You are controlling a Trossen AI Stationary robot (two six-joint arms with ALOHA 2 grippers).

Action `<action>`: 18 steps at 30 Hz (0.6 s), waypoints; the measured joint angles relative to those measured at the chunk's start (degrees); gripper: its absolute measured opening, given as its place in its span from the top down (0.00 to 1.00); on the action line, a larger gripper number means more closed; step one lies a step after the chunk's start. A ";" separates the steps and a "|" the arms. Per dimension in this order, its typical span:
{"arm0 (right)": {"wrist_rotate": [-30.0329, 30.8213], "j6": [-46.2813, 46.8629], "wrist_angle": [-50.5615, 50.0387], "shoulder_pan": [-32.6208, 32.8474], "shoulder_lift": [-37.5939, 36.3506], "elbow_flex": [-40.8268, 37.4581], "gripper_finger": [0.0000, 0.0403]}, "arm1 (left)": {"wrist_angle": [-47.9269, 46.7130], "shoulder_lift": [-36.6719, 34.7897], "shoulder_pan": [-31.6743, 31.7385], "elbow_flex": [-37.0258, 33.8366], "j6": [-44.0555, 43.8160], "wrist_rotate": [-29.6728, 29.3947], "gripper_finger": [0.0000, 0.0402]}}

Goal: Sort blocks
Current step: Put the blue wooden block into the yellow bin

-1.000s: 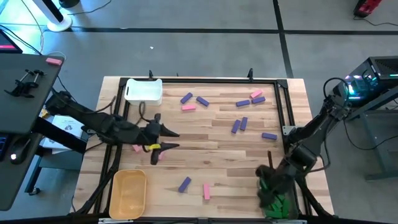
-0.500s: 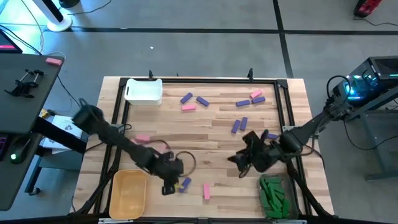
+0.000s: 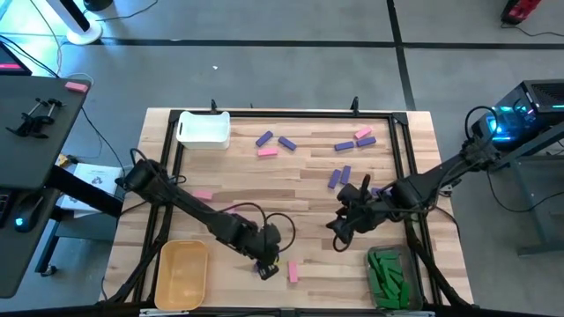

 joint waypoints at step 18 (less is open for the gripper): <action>-0.01 -9.19 -1.25 2.36 0.00 0.00 0.51 | 10.06 -0.06 1.61 0.19 4.91 1.06 0.61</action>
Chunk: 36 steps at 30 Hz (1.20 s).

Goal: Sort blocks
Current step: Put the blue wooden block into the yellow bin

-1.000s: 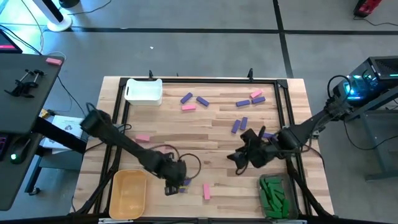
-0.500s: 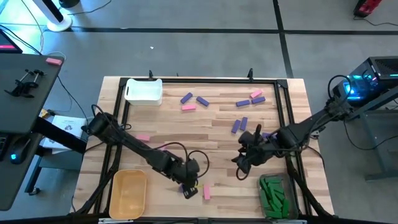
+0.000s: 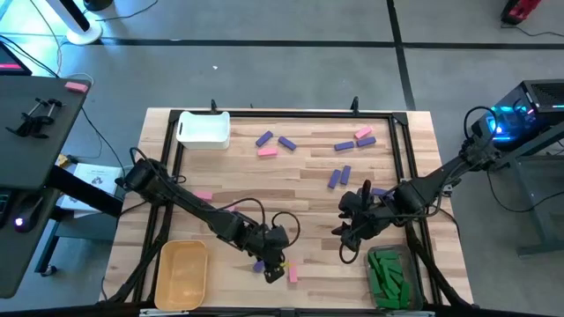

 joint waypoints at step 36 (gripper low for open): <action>3.39 -0.30 0.04 0.00 -0.02 -0.01 0.51 | -5.69 0.00 0.65 -0.04 -14.15 7.79 0.41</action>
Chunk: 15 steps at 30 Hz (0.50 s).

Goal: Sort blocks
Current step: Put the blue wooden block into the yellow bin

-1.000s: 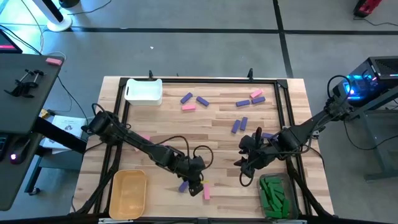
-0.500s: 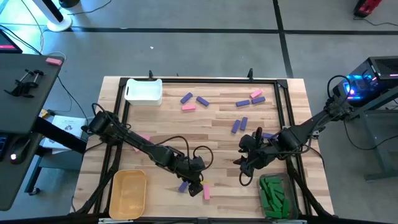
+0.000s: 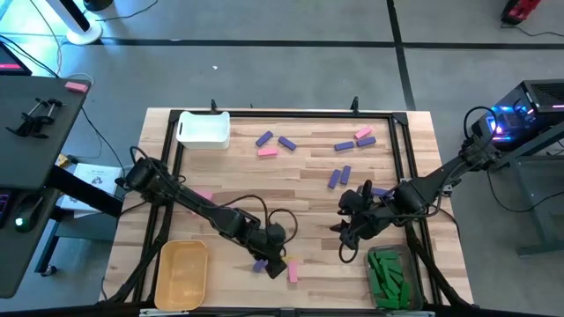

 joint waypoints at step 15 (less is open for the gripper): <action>0.74 -0.17 0.44 0.00 0.00 -0.02 0.51 | -10.06 3.04 -2.14 0.22 -11.05 -4.23 0.42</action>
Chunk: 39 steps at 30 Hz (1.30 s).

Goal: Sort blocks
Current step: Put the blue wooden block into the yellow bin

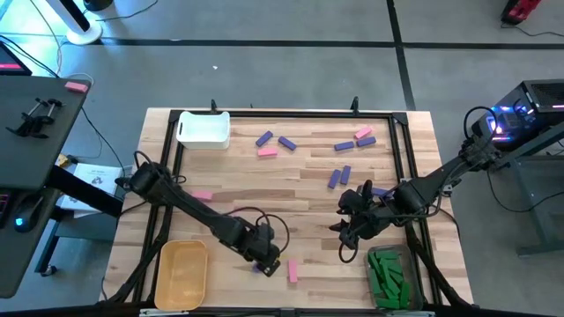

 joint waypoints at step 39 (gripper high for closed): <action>1.52 0.06 0.86 0.00 0.00 -0.02 0.51 | -18.96 6.23 0.92 0.04 7.52 -6.03 0.42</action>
